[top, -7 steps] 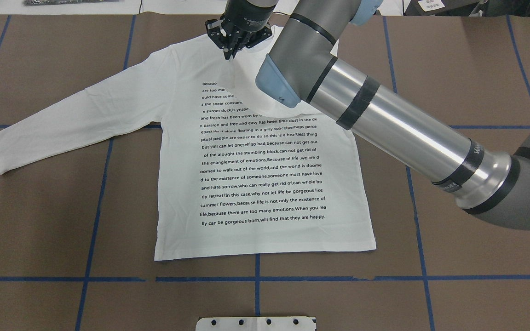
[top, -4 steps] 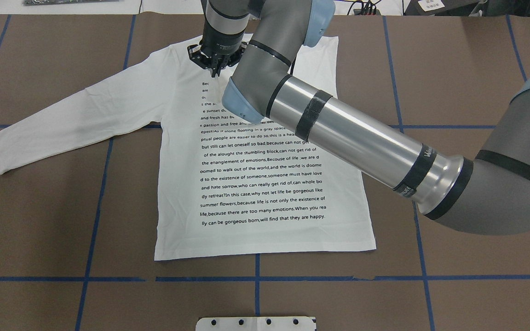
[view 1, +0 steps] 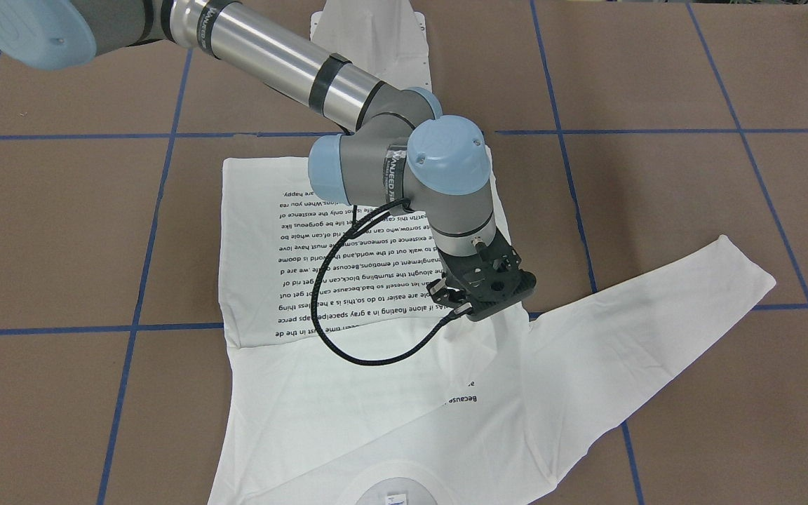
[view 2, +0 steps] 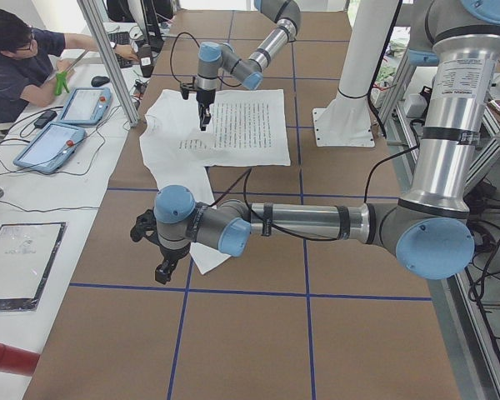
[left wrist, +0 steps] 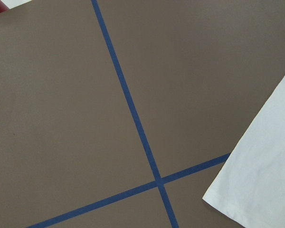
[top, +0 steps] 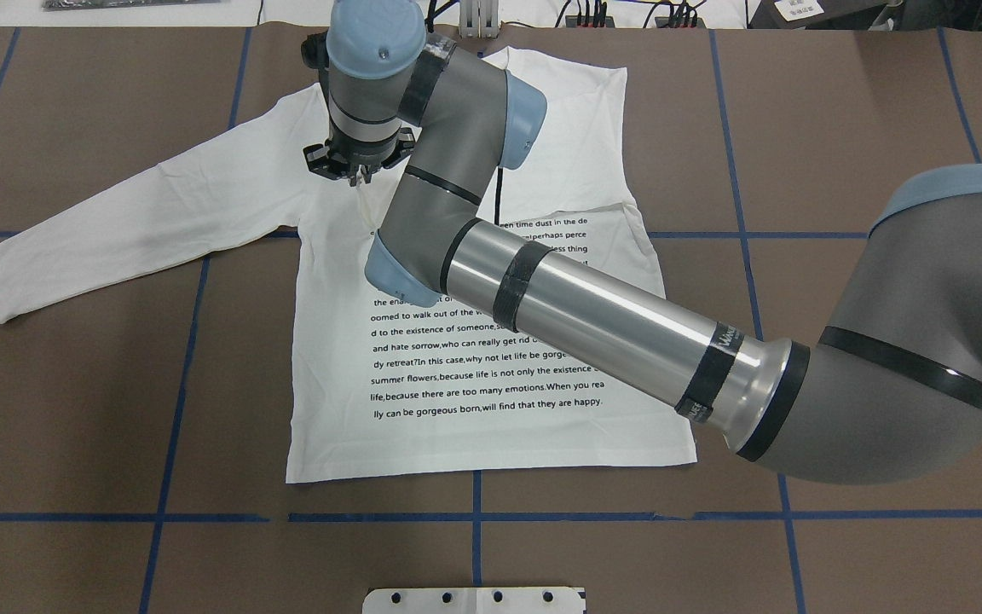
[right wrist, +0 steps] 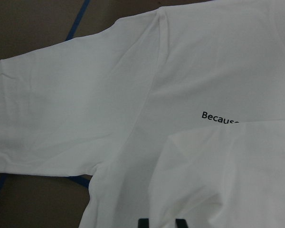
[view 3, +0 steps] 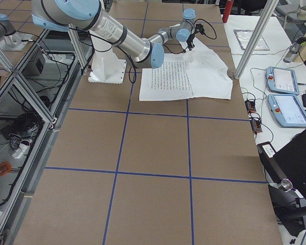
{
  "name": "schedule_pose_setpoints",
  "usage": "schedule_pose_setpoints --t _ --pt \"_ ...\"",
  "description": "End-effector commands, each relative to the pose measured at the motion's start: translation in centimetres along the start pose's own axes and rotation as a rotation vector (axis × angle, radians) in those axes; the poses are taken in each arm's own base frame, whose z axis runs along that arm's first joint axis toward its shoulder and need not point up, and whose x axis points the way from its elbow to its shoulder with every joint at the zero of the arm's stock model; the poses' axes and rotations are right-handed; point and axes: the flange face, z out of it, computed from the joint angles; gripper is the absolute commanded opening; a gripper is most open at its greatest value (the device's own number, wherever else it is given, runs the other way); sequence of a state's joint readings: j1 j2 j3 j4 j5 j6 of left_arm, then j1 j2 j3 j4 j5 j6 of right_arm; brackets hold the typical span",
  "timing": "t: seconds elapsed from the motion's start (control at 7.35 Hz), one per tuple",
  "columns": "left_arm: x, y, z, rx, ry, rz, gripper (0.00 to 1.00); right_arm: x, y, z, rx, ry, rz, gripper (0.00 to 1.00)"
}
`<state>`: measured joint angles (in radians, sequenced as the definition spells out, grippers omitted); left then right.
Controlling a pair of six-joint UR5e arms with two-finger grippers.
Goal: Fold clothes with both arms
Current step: 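Carry the sleeve with the right gripper across the shirt toward the collar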
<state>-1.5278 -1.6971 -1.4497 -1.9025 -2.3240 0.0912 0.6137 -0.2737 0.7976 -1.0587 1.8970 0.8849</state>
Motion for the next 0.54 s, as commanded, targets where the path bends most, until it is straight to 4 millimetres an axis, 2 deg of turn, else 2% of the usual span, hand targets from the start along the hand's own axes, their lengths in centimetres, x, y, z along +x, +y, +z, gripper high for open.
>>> schedule_pose_setpoints --t 0.0,0.27,0.41 --pt "0.1 -0.1 -0.1 0.002 0.0 0.001 0.99 -2.0 0.8 0.2 0.048 -0.015 0.012 0.99" --pt "0.3 -0.6 -0.2 0.012 0.0 -0.064 0.99 -1.7 0.9 0.3 0.046 -0.002 0.053 0.99" --pt "1.2 -1.2 -0.4 0.048 -0.002 -0.116 0.99 -1.6 0.9 -0.4 0.038 0.012 0.111 0.99"
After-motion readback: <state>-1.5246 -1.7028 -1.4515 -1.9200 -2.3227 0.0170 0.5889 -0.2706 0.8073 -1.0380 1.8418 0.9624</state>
